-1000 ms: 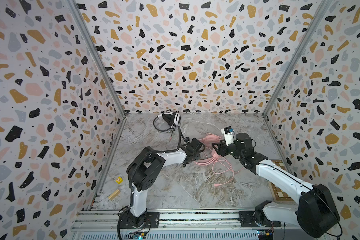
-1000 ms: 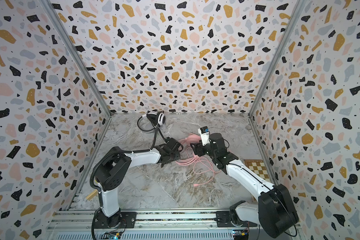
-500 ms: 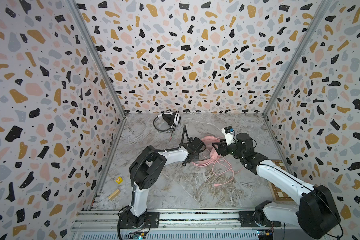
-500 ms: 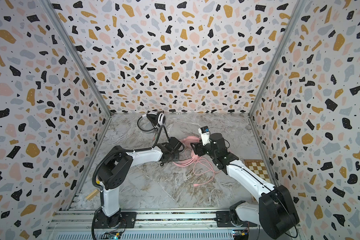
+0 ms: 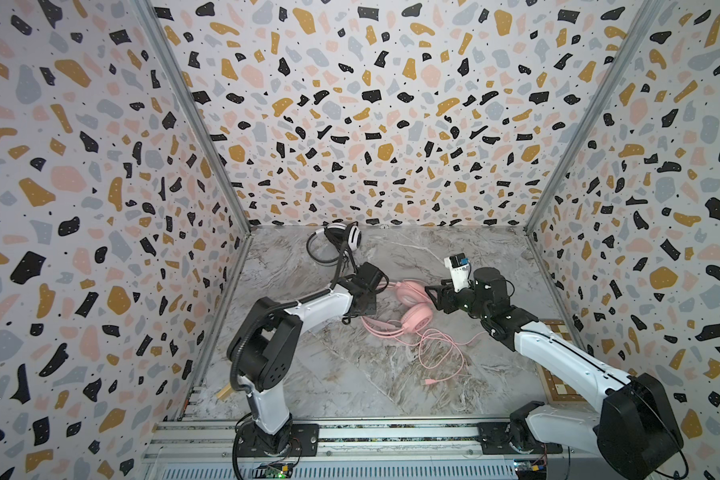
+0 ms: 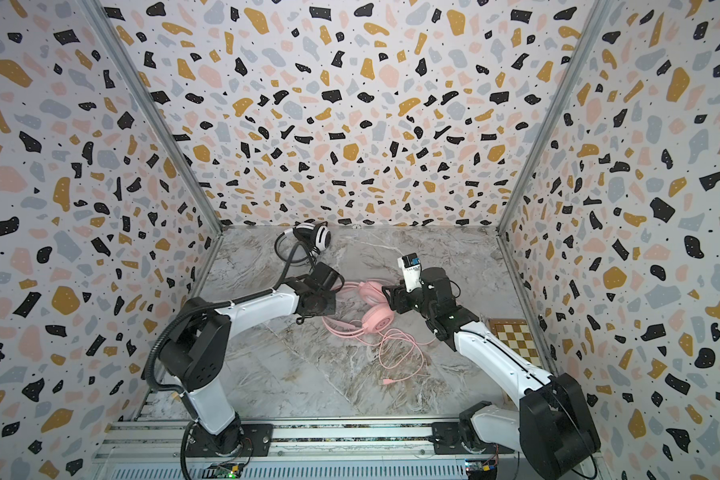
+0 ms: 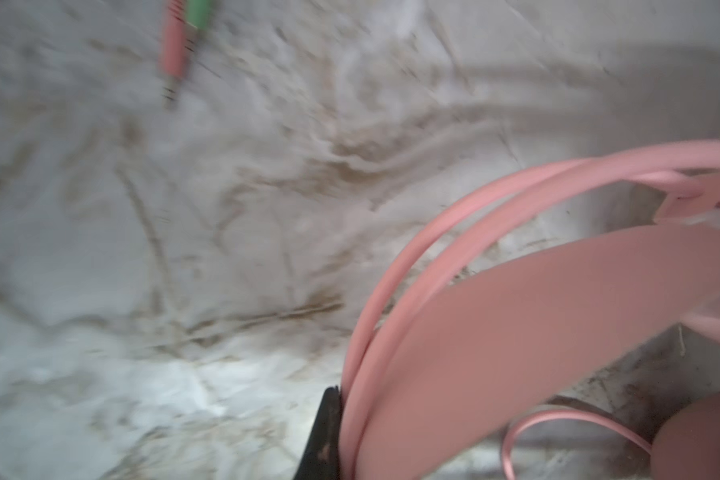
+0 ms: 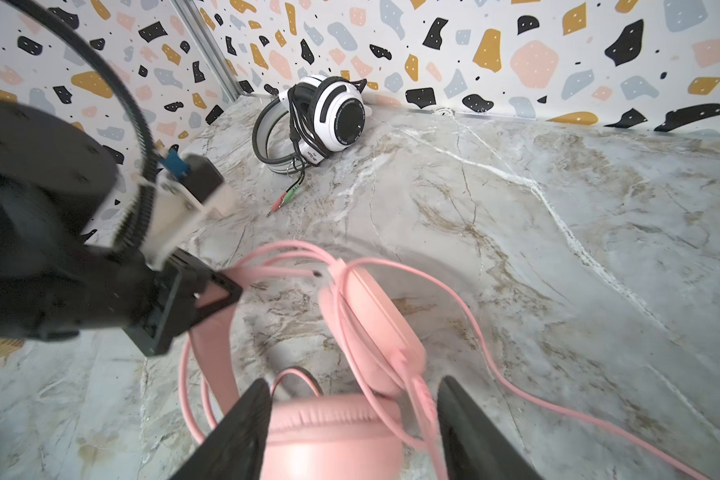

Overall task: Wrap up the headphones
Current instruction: 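Lift the pink headset up toward the far wall with the left gripper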

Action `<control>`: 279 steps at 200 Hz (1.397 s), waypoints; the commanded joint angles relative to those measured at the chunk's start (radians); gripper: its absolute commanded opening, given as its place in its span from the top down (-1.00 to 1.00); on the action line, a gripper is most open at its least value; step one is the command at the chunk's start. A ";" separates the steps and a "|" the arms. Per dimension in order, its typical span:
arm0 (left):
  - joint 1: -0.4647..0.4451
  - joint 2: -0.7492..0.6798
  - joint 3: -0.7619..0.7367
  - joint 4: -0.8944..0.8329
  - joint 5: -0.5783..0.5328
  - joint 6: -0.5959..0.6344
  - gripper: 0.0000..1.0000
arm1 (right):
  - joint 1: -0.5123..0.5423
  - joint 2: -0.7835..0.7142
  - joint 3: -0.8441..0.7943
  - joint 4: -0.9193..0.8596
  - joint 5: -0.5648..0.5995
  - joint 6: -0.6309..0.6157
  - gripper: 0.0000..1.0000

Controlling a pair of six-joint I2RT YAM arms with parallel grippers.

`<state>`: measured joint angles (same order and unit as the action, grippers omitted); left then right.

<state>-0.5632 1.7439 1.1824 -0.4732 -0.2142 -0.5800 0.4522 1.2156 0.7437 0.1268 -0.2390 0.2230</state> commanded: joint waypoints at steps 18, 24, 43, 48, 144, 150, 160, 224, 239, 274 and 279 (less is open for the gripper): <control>0.137 -0.177 -0.003 0.012 0.003 0.121 1.00 | -0.026 -0.035 -0.012 -0.021 -0.044 0.017 -0.31; 0.158 -0.194 -0.001 0.006 0.010 0.137 1.00 | -0.027 -0.037 -0.013 -0.018 -0.051 0.019 -0.31; 0.219 -0.257 0.017 -0.017 0.013 0.204 1.00 | -0.036 -0.044 -0.020 -0.009 -0.063 0.030 -0.31; 0.235 -0.273 0.022 -0.023 0.006 0.220 1.00 | -0.040 -0.047 -0.022 -0.008 -0.066 0.032 -0.31; 0.284 -0.511 0.178 -0.044 -0.003 0.494 1.00 | -0.070 0.202 0.026 -0.034 -0.107 0.023 -0.34; 0.284 -0.519 0.186 -0.048 0.012 0.503 1.00 | -0.081 0.219 0.035 -0.044 -0.088 0.021 -0.36; 0.284 -0.526 0.202 -0.062 0.021 0.509 1.00 | -0.101 0.243 0.054 -0.065 -0.040 0.018 -0.37; 0.286 -0.532 0.271 -0.110 0.038 0.505 1.00 | -0.130 0.198 -0.008 -0.239 0.107 0.026 -0.43; 0.289 -0.526 0.313 -0.111 0.032 0.507 1.00 | -0.133 0.173 -0.053 -0.246 0.143 0.040 -0.49; 0.305 -0.485 0.451 -0.148 0.061 0.510 1.00 | -0.168 0.221 -0.031 -0.244 0.166 0.024 -0.51; 0.311 -0.477 0.469 -0.154 0.076 0.507 1.00 | -0.168 0.226 -0.024 -0.237 0.156 0.028 -0.51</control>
<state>-0.2722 1.2659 1.5356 -0.7013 -0.1951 -0.0444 0.2966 1.4284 0.6865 -0.0967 -0.1013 0.2470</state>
